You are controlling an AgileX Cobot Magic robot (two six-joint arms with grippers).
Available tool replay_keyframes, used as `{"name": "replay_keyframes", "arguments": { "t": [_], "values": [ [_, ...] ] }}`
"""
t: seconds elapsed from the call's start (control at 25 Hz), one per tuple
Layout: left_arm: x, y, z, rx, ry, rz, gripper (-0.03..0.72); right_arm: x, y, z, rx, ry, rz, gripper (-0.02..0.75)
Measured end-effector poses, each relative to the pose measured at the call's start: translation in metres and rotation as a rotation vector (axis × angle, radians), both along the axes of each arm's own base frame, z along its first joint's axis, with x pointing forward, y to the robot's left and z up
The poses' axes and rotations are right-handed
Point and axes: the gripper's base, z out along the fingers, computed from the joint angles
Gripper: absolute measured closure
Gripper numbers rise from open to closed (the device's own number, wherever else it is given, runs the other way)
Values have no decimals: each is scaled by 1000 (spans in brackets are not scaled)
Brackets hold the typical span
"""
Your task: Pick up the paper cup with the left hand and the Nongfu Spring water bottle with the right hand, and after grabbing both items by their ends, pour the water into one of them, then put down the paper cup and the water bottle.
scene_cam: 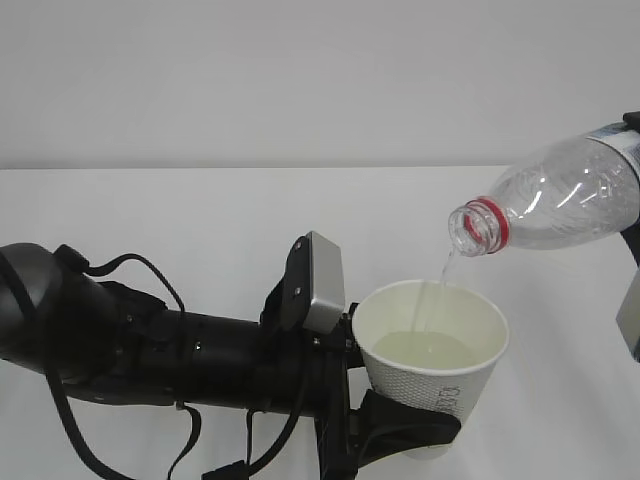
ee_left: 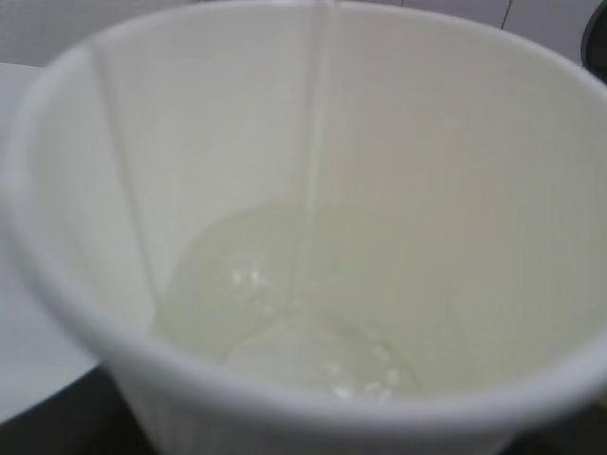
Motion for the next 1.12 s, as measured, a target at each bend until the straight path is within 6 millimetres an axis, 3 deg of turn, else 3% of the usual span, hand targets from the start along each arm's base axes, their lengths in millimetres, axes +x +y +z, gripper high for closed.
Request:
{"name": "replay_keyframes", "arguments": {
  "t": [1.12],
  "values": [
    [0,0,0,0,0,0,165,0,0,0,0,-1,0,253]
  ]
}}
